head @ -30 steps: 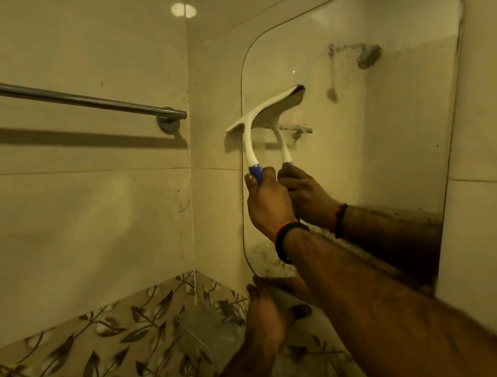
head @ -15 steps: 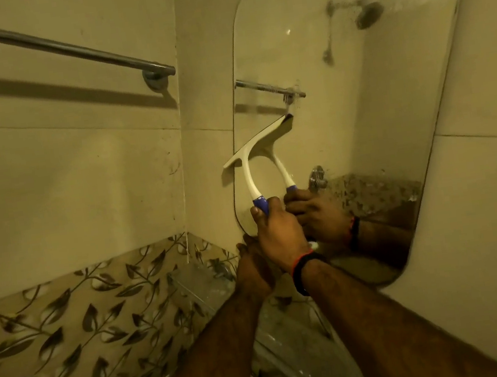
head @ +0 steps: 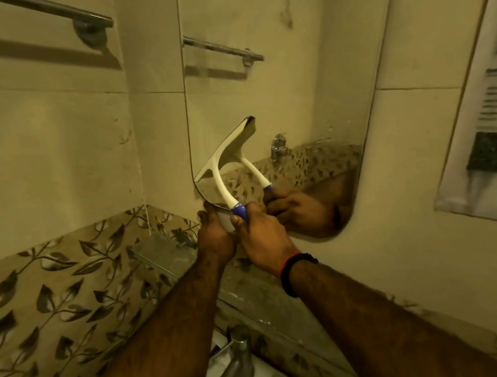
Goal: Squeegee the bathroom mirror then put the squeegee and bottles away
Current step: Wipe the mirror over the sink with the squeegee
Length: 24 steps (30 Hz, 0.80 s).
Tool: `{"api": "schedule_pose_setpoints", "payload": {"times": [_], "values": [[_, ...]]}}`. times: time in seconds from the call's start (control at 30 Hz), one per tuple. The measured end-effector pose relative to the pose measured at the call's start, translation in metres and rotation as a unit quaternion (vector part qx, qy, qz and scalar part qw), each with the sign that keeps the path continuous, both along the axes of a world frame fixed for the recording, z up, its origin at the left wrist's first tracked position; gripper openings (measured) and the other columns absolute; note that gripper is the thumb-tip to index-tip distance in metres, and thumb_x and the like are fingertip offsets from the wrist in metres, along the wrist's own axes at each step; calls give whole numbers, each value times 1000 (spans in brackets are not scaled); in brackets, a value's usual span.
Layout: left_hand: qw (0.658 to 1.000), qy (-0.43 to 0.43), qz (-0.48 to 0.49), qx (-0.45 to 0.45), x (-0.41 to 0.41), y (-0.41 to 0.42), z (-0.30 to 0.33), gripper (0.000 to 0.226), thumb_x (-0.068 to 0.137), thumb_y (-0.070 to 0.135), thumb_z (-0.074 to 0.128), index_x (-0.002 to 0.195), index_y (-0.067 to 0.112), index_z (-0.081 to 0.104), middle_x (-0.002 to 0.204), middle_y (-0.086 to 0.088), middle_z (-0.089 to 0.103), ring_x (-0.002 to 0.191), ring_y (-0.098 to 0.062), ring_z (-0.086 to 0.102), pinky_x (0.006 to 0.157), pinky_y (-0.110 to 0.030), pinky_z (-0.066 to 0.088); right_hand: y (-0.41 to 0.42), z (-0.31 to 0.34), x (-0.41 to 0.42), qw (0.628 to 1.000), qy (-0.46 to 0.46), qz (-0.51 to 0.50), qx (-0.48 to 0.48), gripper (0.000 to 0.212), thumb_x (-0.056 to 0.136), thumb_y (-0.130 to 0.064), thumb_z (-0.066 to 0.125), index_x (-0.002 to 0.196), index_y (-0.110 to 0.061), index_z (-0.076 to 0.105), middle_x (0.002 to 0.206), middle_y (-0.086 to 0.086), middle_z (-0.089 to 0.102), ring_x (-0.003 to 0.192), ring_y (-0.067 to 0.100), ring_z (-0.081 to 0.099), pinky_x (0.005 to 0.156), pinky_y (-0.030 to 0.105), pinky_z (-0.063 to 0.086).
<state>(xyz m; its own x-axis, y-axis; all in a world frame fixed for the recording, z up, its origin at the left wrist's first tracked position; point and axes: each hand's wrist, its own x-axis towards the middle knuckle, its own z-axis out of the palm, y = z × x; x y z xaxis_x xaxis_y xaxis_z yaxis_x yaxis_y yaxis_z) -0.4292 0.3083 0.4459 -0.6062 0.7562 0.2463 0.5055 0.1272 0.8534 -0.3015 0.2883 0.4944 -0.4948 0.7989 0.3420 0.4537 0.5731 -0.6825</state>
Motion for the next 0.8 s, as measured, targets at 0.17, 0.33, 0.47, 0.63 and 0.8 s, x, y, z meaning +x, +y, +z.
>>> {"api": "schedule_pose_setpoints", "payload": {"times": [0.17, 0.33, 0.47, 0.63, 0.8], "values": [[998, 50, 14, -37, 0, 0, -3, 82, 88, 43, 62, 151, 10, 22, 143, -24, 47, 119, -45, 55, 92, -51, 49, -6, -14, 20, 999, -15, 8, 42, 32, 100, -41, 41, 126, -22, 45, 109, 3, 63, 88, 19, 62, 72, 34, 52], [997, 52, 10, -50, -1, 3, -7, 99, 84, 39, 72, 157, 14, 10, 155, -24, 35, 134, -46, 44, 107, -53, 42, -9, -28, 39, 997, -39, -19, 64, 22, 99, -43, 43, 109, -25, 49, 100, 2, 62, 81, 19, 56, 63, 29, 39], [998, 48, -2, -29, -2, 4, -11, 110, 79, 44, 75, 158, 14, 5, 161, -19, 25, 141, -43, 35, 113, -52, 35, -12, -34, 51, 996, -58, -34, 63, 19, 99, -44, 43, 102, -25, 48, 87, -3, 57, 71, 14, 54, 58, 29, 37], [996, 73, -37, -25, -11, -1, -19, 134, 62, 41, 90, 158, 21, -2, 165, -16, 10, 147, -39, 25, 115, -53, 33, -18, -42, 67, 995, -77, -30, 54, 20, 100, -46, 41, 104, -26, 45, 83, -4, 58, 66, 11, 53, 53, 26, 36], [993, 103, -21, -60, -12, 0, -22, 142, 60, 45, 90, 156, 24, -12, 166, -12, -2, 148, -39, 22, 116, -50, 31, -24, -45, 82, 995, -88, -29, 43, 23, 100, -48, 40, 107, -26, 44, 85, -4, 59, 68, 14, 56, 58, 31, 45]]}}
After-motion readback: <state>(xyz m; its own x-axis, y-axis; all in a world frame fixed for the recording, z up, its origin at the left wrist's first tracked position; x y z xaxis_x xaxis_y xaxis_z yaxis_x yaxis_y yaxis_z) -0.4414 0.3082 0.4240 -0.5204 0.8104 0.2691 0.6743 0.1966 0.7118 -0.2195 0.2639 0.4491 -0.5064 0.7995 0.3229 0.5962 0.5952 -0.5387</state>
